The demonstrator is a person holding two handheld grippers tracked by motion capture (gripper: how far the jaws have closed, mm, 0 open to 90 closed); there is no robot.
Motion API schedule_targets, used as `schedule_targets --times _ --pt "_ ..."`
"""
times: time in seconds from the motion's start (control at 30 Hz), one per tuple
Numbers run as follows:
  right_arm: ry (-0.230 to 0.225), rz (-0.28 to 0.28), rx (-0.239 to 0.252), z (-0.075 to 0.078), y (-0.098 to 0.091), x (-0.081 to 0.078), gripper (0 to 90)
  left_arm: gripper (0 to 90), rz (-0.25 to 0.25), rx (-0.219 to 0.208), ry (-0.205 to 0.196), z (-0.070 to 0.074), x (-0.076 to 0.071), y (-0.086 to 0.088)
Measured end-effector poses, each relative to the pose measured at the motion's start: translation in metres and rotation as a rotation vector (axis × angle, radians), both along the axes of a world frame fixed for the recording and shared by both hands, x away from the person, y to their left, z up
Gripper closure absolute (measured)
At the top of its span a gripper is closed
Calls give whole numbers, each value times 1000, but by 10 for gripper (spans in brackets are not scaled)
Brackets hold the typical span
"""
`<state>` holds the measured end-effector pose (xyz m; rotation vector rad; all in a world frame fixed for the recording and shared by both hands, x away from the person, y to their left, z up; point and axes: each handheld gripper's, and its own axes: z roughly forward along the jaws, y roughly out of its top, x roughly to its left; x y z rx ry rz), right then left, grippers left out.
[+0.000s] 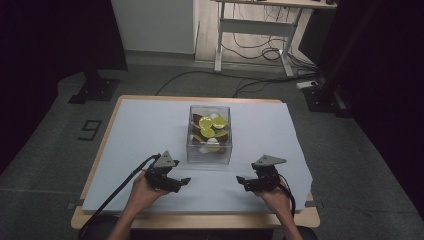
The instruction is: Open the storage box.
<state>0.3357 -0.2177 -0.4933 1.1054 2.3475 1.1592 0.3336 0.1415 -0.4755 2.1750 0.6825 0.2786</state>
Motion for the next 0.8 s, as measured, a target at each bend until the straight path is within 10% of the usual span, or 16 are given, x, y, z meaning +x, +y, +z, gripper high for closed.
schedule_targets --times 0.8 --pt "6 76 21 17 37 8 451 409 18 -19 -22 11 29 -31"
